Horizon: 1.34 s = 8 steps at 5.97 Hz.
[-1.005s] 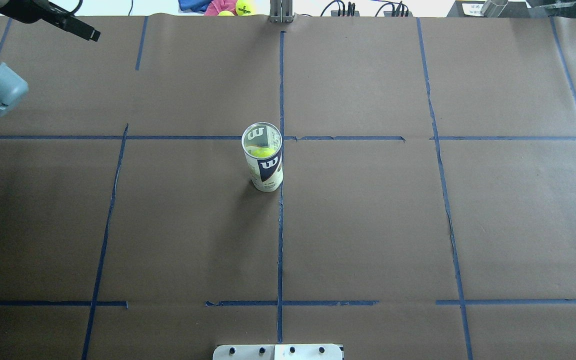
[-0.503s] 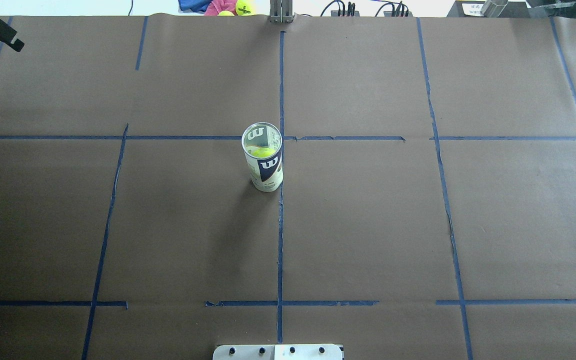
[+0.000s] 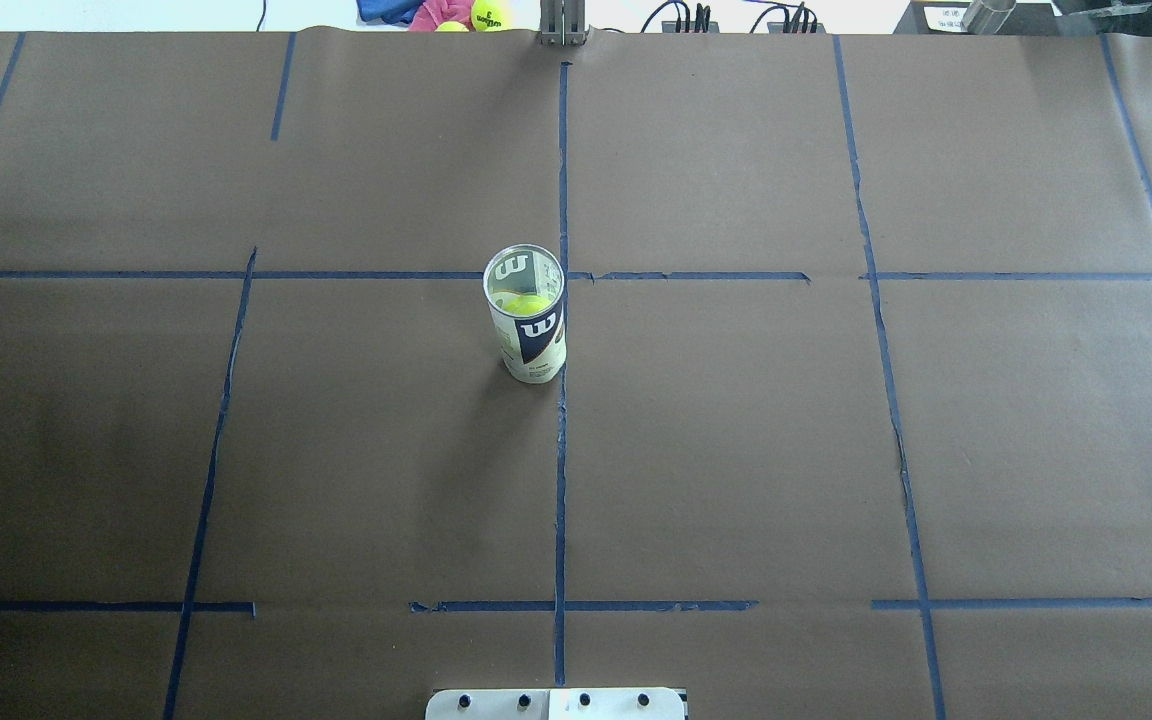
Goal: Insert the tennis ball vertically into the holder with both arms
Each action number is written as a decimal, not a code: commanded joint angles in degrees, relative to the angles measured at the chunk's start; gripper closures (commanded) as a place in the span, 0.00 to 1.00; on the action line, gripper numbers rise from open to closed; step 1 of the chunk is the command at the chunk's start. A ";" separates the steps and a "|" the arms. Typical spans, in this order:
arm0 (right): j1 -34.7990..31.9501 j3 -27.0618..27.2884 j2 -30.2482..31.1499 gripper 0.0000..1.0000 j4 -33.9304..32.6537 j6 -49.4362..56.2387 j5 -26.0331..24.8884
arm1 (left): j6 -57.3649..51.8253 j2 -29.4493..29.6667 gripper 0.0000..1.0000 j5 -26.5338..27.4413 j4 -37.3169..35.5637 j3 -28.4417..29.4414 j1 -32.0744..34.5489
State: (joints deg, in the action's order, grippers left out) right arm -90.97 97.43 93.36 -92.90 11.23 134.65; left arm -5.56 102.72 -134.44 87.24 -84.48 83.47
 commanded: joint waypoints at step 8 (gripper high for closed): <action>0.26 -0.40 0.16 0.00 0.00 0.11 0.00 | -0.24 -15.79 0.00 -0.56 1.00 -8.42 6.18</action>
State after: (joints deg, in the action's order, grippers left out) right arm -90.79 97.08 93.51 -92.90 11.34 134.65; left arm -5.73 86.85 -134.93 87.87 -92.93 89.69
